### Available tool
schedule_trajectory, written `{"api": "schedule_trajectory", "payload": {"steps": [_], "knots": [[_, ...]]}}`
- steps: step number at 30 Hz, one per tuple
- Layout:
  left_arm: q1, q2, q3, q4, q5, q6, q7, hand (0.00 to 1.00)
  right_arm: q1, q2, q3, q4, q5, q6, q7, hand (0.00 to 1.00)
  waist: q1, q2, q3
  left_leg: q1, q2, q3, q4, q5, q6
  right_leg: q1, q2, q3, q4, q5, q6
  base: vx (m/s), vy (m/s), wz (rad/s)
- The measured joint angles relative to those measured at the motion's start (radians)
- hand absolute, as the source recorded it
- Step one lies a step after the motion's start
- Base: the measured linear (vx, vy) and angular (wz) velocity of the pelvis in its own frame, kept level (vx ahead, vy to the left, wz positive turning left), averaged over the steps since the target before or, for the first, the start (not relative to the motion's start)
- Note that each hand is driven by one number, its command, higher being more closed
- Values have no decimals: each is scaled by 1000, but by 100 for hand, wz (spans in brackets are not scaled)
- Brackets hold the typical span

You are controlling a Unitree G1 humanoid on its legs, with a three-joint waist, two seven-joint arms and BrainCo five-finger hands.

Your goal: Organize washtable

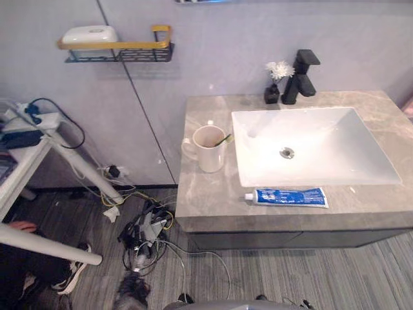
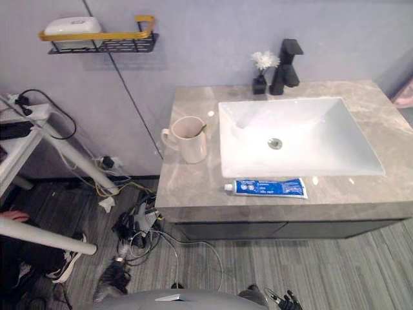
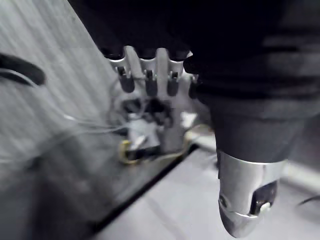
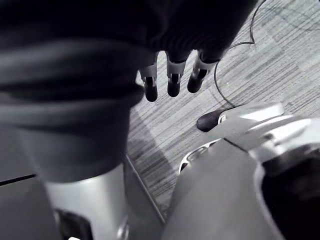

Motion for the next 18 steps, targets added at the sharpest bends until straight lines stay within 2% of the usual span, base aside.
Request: {"api": "schedule_trajectory", "payload": {"steps": [3, 5, 8, 9, 13, 15, 18], "knots": [[5, -8, 87, -202, -14, -40, 47, 0, 4, 1, 3, -3, 0, -7, 1, 0, 8, 1, 0, -14, 0, -22, -1, 7, 2, 0, 0, -23, -4, 0, 0, -29, -4, 27], [4, -17, 117, -460, 8, -78, 111, 0, 6, 0, 10, -3, -1, -8, 6, 0, 25, -1, -17, -28, 0, -39, -1, 10, 2, -1, 0, -38, -4, 1, 1, 3, -7, 22], [-16, -18, 117, -741, 119, -123, 181, 0, -3, -6, 54, -5, -1, -11, 14, 0, 31, -4, -26, -33, 0, -54, 0, 16, 5, 4, 0, -47, -4, 3, -1, 14, -2, 16], [-20, -18, 111, -787, 166, -126, 197, 0, -4, -6, 59, -5, -1, -12, 20, 0, 31, -4, -26, -33, 0, -56, 0, 16, 5, 6, 0, -48, -4, 3, -1, 4, -4, 8], [-43, -15, 21, -1029, 388, -130, 247, 0, -4, -19, 98, -3, 1, -13, 43, 0, 29, -1, -28, -31, 1, -70, 0, 20, 7, 18, 0, -64, -5, 3, -1, -17, -4, 11], [-63, 9, -94, -1166, 501, -137, 247, 0, -4, -28, 118, -3, 3, -14, 57, 0, 29, 2, -30, -31, 2, -75, 0, 22, 9, 21, 0, -69, -2, 3, -1, -38, -1, 7], [-104, 50, -221, -1244, 607, -154, 245, 0, -1, -32, 120, -1, 10, -14, 75, 0, 27, 11, -35, -30, 2, -76, 0, 25, 11, 21, -2, -70, 2, 3, -1, -23, 4, 1]]}}
